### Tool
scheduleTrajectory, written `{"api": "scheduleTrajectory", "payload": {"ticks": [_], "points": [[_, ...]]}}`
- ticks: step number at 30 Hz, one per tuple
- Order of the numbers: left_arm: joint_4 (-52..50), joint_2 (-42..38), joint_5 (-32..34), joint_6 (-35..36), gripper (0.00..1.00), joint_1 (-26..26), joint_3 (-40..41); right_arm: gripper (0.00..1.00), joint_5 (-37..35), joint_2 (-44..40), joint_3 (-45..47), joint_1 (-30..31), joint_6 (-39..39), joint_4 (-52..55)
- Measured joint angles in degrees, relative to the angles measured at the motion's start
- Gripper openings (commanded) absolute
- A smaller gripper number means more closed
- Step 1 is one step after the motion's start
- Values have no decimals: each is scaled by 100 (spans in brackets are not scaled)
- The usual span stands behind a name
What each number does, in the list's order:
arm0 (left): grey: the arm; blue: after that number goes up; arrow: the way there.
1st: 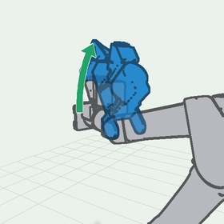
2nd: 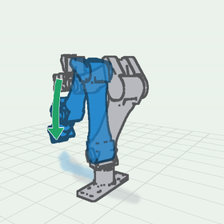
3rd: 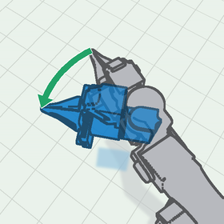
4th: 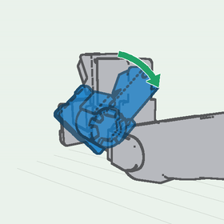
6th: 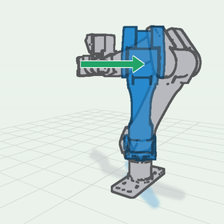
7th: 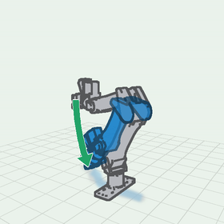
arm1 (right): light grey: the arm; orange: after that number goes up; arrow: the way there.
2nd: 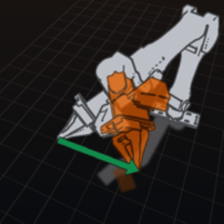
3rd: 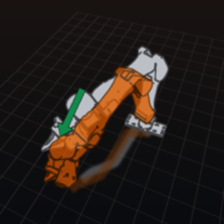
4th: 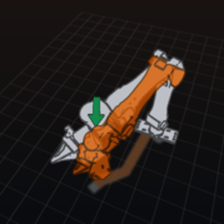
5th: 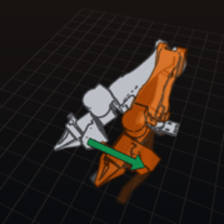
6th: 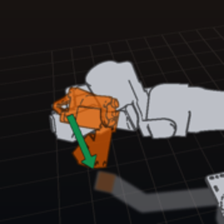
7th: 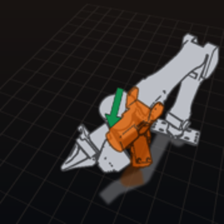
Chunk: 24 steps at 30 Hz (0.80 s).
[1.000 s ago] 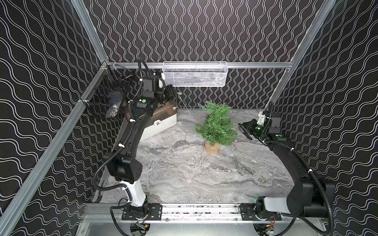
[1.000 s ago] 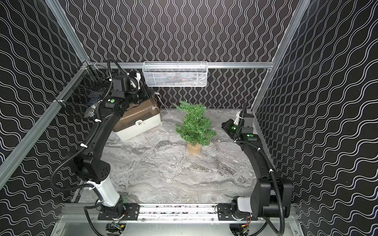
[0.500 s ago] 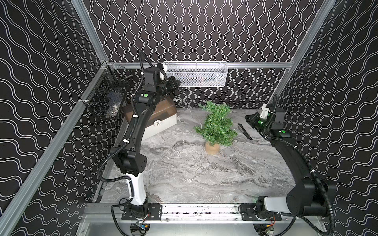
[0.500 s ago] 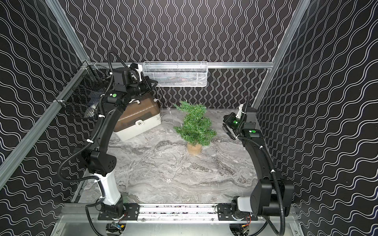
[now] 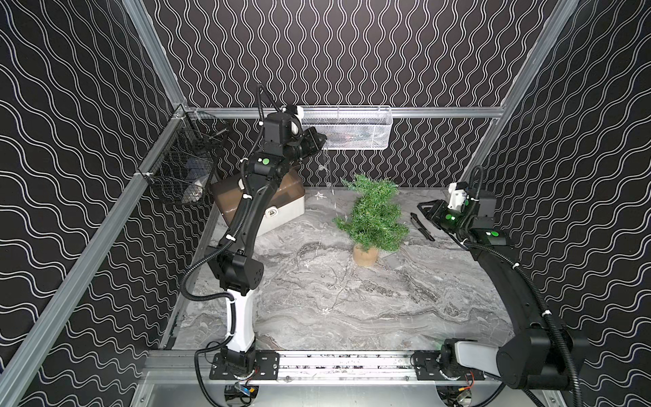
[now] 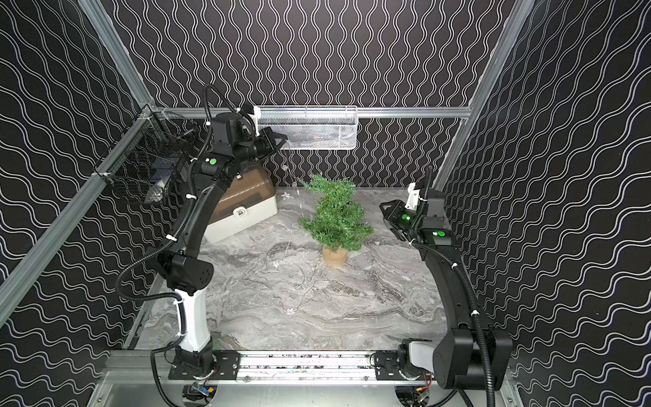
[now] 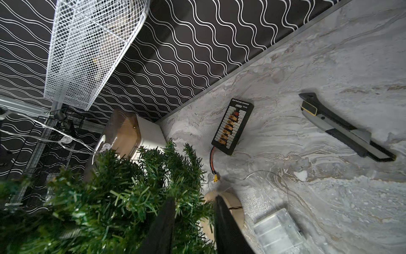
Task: Remove string lights from the small christmas tree
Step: Remove the light string from the Christmas tree.
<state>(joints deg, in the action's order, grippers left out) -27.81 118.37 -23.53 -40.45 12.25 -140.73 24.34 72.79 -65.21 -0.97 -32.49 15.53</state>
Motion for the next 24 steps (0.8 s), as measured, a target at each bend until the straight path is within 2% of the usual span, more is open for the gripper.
{"api": "scheduleTrajectory", "payload": {"ticks": [5,14,19,24], "points": [[208,-125,-2,-15,3,2,291,37,87,-24,197,0,-13,-133],[42,-472,197,245,3,-2,890,39,-424,214,1792,-17,-457,-634],[-192,-588,431,514,3,-50,1106,40,-509,684,2085,-17,-608,-678],[-310,-623,540,588,2,-181,1401,40,-337,468,2857,74,-929,-791]]}}
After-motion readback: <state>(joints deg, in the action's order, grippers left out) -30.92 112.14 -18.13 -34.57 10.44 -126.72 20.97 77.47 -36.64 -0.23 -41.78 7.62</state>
